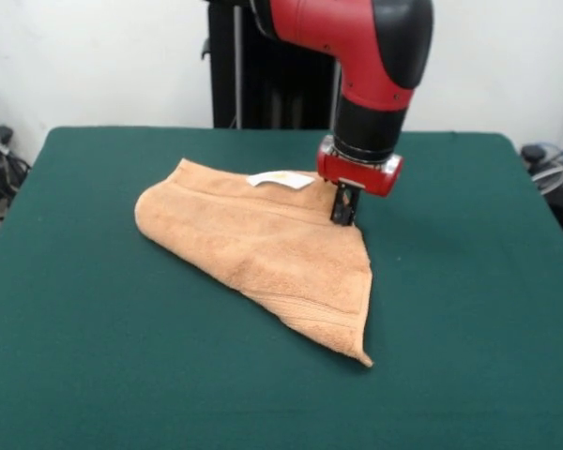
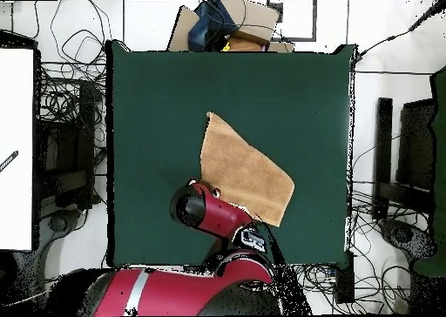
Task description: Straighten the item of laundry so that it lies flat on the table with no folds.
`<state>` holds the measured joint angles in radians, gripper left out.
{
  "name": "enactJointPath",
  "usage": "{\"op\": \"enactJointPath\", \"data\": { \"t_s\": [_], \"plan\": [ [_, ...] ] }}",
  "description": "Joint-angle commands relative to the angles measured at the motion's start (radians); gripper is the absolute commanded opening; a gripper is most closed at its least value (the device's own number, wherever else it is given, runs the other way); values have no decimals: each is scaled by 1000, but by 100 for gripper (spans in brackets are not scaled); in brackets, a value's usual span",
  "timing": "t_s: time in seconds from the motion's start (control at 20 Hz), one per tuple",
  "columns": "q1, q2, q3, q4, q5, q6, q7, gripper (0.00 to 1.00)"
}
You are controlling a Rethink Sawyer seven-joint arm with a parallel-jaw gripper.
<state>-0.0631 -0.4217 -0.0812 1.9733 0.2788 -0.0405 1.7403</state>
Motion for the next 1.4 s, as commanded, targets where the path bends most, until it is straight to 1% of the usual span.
{"op": "enactJointPath", "data": {
  "t_s": [0.05,0.3,0.7,1.05,1.25,1.4],
  "plan": [
    [-15,31,150,98,-2,0,243,0],
    [13,20,151,111,27,-5,268,0],
    [101,-39,127,139,120,50,320,0],
    [109,-41,158,179,151,-5,342,0],
    [88,-38,182,199,135,-36,345,0],
    [84,-32,182,206,126,-56,349,0]
  ]
}}
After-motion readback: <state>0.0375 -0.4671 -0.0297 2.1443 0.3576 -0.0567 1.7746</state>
